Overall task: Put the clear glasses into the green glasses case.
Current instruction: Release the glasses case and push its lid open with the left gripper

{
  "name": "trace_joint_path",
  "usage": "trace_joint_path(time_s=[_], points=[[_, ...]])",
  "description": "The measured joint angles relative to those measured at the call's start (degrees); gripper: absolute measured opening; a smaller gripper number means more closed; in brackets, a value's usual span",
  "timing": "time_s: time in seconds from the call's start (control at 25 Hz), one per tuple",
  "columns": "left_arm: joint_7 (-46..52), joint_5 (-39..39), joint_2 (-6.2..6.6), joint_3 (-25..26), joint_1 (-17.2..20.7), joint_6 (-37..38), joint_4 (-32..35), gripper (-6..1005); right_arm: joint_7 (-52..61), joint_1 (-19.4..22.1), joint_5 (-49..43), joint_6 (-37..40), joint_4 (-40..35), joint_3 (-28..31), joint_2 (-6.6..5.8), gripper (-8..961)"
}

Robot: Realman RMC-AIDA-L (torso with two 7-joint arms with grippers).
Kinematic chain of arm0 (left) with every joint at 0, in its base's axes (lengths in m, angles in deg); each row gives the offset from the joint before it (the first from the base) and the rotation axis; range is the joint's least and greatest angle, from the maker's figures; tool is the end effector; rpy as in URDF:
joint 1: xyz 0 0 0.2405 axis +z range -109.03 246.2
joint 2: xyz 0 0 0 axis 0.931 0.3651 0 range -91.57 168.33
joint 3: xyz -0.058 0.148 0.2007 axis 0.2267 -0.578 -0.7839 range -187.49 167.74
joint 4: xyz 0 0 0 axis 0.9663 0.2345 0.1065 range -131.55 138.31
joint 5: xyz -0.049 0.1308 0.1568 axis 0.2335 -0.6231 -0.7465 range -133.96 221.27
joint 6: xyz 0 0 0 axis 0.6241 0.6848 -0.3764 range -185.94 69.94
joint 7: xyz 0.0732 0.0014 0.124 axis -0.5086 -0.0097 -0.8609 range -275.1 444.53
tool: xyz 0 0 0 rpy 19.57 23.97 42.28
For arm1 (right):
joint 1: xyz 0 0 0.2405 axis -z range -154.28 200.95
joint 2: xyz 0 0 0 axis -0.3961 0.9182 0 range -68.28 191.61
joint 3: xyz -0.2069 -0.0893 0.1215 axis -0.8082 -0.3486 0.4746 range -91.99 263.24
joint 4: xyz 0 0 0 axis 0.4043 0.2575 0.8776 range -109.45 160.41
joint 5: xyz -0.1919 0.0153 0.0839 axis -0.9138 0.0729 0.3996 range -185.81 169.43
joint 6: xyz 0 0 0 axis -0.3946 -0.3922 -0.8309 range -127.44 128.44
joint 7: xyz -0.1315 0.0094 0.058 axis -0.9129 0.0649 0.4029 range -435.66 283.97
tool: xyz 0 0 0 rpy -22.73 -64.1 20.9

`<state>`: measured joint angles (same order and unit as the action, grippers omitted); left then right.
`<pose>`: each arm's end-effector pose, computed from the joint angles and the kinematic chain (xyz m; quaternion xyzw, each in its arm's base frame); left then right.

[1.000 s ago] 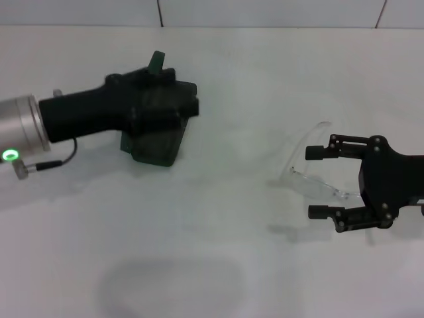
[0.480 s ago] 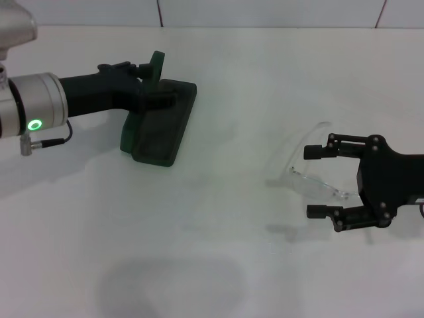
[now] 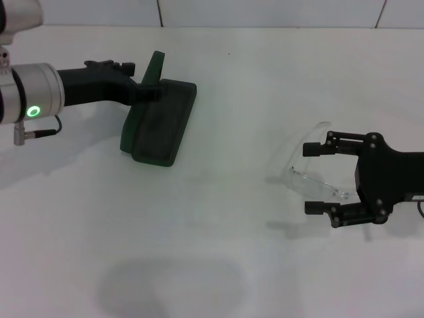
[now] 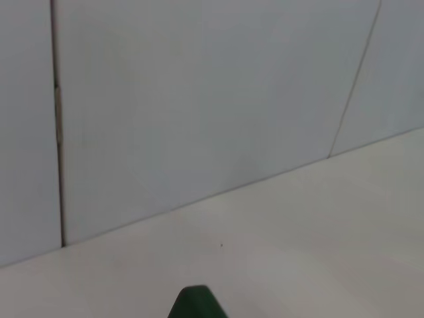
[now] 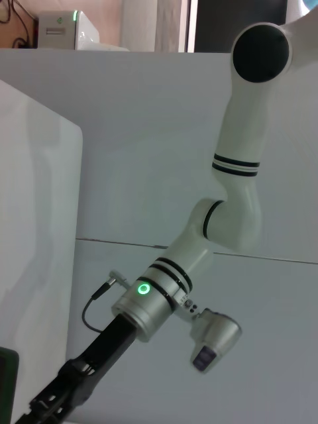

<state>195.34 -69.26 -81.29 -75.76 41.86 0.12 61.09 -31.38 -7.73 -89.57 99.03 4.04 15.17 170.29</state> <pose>-0.2325 0.3899 0.0057 -0.8995 -0.3036 -0.1421 0.2803 0.2483 0.3022 0.0076 -0.9432 -0.0538 0.3191 0.0747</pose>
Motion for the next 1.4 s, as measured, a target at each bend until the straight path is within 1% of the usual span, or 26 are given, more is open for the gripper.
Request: trace_joint_path(time_s=[0.2, 0.4, 0.6, 0.76, 1.04, 1.16, 1.4], points=[[2.02, -1.56, -0.07, -0.59, -0.92, -2.03, -0.91, 875, -1.13, -0.05, -0.71, -0.02, -0.42, -0.03, 0.02, 800], [6.23, -5.57, -0.05, -2.91, -1.75, -5.39, -1.10, 870, -1.23, 0.33, -2.66, -0.36, -2.47, 0.12, 0.87, 799], [10.39, -10.18, -0.05, -5.41, -2.27, -7.53, -1.29, 864, -1.23, 0.53, -2.94, -0.37, -3.14, -0.05, 1.28, 798], [10.59, -10.64, -0.08, -6.76, -2.52, -8.09, -1.67, 860, -1.23, 0.56, -2.99, -0.30, -3.17, -0.05, 1.32, 797], [10.73, -10.77, -0.11, -6.91, -2.71, -8.51, -1.66, 852, -1.23, 1.04, -3.06, 0.01, -3.17, -0.03, 1.45, 796], [10.78, -12.08, -0.10, -7.32, -2.86, -8.58, -1.67, 849, -1.27, 1.32, -3.08, 0.08, -3.18, -0.04, 1.55, 796], [11.35, -13.92, -0.22, -8.66, -3.20, -9.91, -1.73, 642, -1.41, 1.67, -3.71, 1.07, -3.68, -0.13, 1.62, 794]])
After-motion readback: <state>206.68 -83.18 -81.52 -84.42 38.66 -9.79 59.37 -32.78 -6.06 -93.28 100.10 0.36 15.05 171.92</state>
